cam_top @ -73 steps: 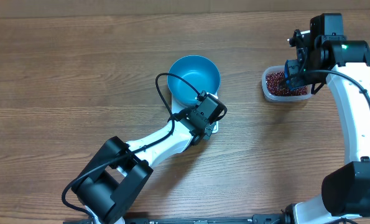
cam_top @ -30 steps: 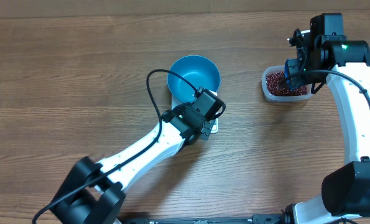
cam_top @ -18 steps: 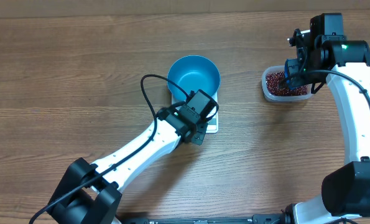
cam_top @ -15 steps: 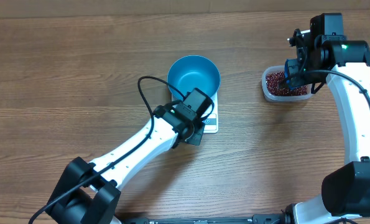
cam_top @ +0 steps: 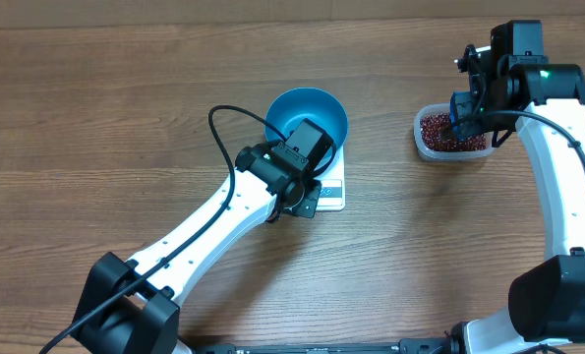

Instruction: Scoop item into bowl and weigh 150g on scale

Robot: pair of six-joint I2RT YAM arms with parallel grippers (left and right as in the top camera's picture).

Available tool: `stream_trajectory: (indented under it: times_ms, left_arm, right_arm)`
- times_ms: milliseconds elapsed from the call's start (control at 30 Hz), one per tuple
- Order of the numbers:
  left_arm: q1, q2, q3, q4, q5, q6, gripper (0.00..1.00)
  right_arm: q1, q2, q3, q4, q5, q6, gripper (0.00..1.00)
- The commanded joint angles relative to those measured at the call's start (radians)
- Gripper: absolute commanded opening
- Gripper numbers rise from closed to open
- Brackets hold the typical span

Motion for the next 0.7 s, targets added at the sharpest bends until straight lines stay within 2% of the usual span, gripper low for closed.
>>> stream_trajectory:
  times_ms: [0,267,300,400,667]
  left_arm:
    - [0.001,0.039,0.013,-0.009,-0.013,0.022,0.04]
    - [0.000,0.102,0.013,-0.009,-0.012,0.019,0.07]
    - [0.000,0.102,0.013,-0.010,-0.012,0.020,0.14]
    - [0.000,0.102,0.015,-0.015,-0.006,0.020,0.56]
    - [0.000,0.087,0.028,-0.066,-0.002,0.032,0.89]
  right_arm:
    - [0.001,-0.003,0.023,0.006,-0.009,0.008,0.04]
    - [0.001,-0.003,0.023,0.006,-0.009,0.008,0.04]
    - [0.001,-0.003,0.023,0.006,-0.009,0.008,0.04]
    - [0.001,-0.003,0.023,0.006,-0.009,0.008,0.04]
    - [0.001,-0.003,0.023,0.006,-0.009,0.008,0.04]
